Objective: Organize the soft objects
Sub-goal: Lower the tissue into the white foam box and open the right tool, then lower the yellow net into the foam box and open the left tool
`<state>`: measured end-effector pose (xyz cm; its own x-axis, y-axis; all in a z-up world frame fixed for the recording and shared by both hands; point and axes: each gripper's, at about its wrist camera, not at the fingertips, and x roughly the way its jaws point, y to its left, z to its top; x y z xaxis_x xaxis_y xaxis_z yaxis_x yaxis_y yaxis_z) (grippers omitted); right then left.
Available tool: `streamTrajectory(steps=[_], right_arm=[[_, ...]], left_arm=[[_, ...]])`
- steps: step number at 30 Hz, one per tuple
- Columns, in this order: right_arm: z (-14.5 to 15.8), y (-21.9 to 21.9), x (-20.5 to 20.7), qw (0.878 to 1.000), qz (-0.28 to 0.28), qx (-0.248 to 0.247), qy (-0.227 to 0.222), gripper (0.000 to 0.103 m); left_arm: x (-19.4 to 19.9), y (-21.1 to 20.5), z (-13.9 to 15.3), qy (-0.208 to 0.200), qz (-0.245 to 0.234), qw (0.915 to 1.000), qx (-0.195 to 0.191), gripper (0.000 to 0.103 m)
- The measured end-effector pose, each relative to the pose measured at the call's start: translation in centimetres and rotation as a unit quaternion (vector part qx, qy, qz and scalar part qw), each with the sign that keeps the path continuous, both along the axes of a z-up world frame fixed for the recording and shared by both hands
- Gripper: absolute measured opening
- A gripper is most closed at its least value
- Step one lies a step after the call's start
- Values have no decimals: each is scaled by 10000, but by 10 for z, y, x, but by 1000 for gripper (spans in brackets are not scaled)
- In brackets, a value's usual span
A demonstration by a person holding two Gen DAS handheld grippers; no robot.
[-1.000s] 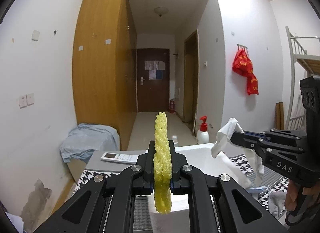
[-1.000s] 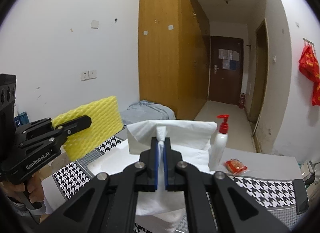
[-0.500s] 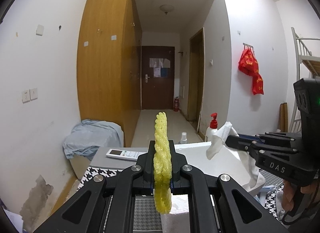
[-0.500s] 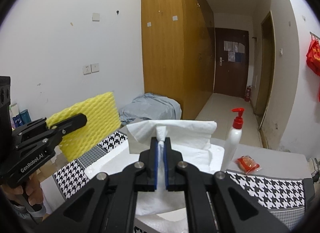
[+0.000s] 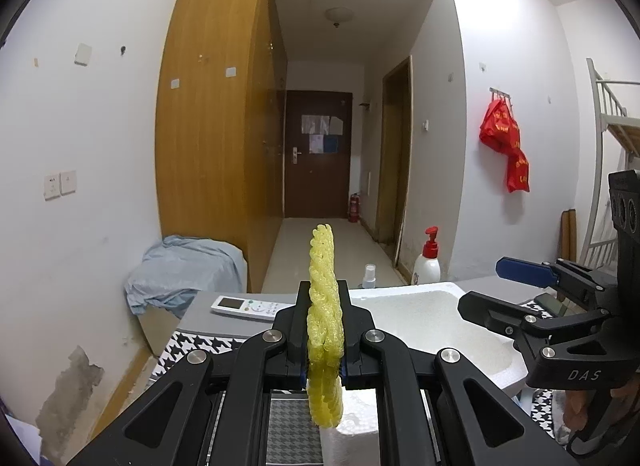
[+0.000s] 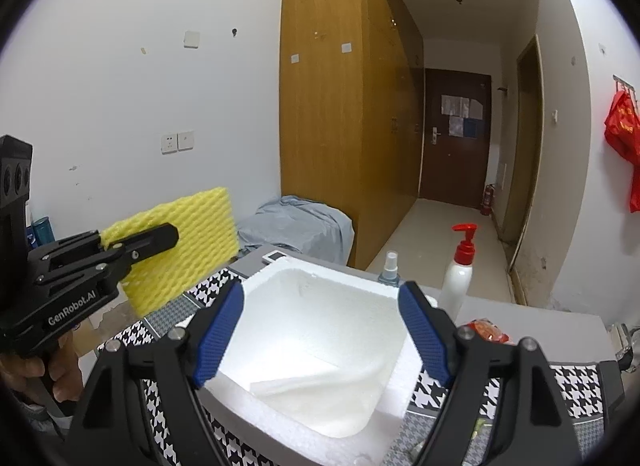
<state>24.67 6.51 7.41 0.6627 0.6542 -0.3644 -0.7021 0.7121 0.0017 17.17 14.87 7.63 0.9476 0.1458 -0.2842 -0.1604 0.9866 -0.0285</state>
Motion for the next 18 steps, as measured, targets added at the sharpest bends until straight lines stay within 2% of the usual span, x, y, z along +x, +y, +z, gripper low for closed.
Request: streamTrajectory(steps=[18], right_arm=[[-2,-42,-2,9985,-549,11,-58,83]], left_arm=[[22,-26,-5,134,-562,9983,-49,11]])
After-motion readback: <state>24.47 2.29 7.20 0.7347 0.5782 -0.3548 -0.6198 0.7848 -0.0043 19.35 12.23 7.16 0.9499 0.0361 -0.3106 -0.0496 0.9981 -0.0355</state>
